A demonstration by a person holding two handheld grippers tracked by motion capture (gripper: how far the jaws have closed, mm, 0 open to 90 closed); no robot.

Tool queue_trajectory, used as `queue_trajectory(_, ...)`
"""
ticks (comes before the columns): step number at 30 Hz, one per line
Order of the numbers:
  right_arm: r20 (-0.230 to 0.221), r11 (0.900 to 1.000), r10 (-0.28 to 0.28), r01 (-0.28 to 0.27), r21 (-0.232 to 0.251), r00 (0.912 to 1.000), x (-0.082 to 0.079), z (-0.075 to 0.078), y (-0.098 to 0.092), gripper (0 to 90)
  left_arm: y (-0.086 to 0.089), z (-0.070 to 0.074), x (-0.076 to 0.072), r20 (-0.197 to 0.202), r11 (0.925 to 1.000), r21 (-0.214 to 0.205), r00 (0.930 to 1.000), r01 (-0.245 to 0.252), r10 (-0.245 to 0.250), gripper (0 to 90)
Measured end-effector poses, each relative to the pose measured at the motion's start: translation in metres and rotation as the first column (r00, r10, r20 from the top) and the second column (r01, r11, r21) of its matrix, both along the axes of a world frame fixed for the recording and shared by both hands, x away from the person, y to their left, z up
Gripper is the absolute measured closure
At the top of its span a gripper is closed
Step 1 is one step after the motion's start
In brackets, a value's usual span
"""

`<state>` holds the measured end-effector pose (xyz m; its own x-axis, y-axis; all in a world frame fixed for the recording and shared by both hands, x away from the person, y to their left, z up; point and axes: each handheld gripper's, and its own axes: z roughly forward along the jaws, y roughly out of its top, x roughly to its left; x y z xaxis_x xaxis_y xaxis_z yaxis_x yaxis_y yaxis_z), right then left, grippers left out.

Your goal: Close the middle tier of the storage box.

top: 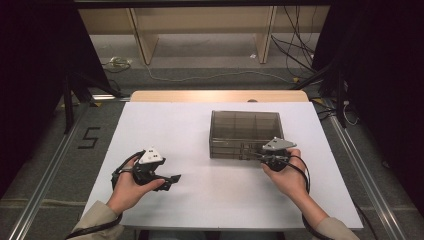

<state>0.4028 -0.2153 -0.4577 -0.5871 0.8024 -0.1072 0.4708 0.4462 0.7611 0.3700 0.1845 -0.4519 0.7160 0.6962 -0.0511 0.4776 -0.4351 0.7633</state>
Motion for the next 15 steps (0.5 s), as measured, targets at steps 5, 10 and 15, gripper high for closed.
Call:
queue_trajectory(5,0.002,0.9999,0.004,-0.004,0.013,1.0,-0.006,0.003,-0.008,77.0,0.002,0.0,0.0,-0.002,1.0,0.001,1.0,-0.003,0.003,16.0)
queue_trajectory(10,-0.004,0.9983,0.028,-0.028,0.052,0.9996,-0.01,0.004,-0.013,68.6,0.003,0.0,-0.001,-0.003,1.0,0.001,1.0,-0.004,0.004,15.9)
queue_trajectory(15,-0.017,0.9918,0.096,-0.094,0.086,0.9952,-0.018,0.005,-0.012,57.8,0.005,-0.001,-0.002,-0.011,1.0,-0.003,0.9999,-0.007,0.007,15.8)
